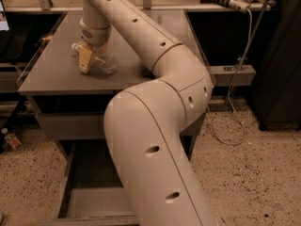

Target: Place water bottle into middle drawer

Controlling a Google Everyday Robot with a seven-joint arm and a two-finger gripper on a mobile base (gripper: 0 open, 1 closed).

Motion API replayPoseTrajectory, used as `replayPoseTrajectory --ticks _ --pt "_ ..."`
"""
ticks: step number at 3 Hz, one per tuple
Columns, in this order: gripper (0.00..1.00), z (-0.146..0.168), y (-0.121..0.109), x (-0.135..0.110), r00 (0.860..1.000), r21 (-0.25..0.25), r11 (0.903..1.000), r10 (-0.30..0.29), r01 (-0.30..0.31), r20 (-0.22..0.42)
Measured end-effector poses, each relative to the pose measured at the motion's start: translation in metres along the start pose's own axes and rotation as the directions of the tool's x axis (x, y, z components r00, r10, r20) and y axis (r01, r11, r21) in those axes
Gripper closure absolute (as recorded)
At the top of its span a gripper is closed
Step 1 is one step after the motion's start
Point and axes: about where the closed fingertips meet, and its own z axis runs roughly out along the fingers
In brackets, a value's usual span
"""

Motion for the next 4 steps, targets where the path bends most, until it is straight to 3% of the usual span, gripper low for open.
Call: replayPoseTrajectory --ticks 2,3,4 --pt "0.88 0.000 0.000 0.000 1.000 0.000 1.0000 0.000 0.000 0.000" --pt "1.00 -0.002 0.000 -0.001 1.000 0.002 1.0000 -0.001 0.001 0.004" --pt "1.00 -0.015 0.007 0.005 0.999 0.019 0.9995 0.026 -0.026 0.028"
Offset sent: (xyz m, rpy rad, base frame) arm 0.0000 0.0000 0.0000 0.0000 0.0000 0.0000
